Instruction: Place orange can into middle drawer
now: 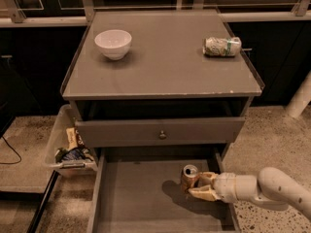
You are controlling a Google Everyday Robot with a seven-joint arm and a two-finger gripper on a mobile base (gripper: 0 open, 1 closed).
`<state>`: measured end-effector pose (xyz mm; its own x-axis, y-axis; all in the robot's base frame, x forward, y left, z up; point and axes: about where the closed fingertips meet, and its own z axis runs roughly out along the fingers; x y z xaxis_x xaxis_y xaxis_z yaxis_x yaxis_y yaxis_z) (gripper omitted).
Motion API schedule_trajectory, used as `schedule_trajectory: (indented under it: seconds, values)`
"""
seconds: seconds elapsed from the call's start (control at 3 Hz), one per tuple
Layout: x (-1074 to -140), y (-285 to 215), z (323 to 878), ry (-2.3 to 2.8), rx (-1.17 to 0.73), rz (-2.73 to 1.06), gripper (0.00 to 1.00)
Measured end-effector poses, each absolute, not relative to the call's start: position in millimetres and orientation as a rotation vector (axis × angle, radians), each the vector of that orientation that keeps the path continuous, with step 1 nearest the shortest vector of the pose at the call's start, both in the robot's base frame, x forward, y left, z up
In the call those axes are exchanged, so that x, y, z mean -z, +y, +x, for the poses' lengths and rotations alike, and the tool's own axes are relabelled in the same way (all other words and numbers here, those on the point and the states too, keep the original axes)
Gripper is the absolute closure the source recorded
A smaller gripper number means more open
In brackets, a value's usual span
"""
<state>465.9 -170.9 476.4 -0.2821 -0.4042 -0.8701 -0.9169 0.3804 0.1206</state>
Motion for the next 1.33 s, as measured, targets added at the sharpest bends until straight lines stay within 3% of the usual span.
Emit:
schedule_trajectory:
  seconds: [1.0,1.33]
  values:
    - [-395.0,-119.2,483.1,1.772,-0.628,-1.324,1.0]
    - [-389.2,-114.0,481.8,1.768,-0.64,-1.327,1.0]
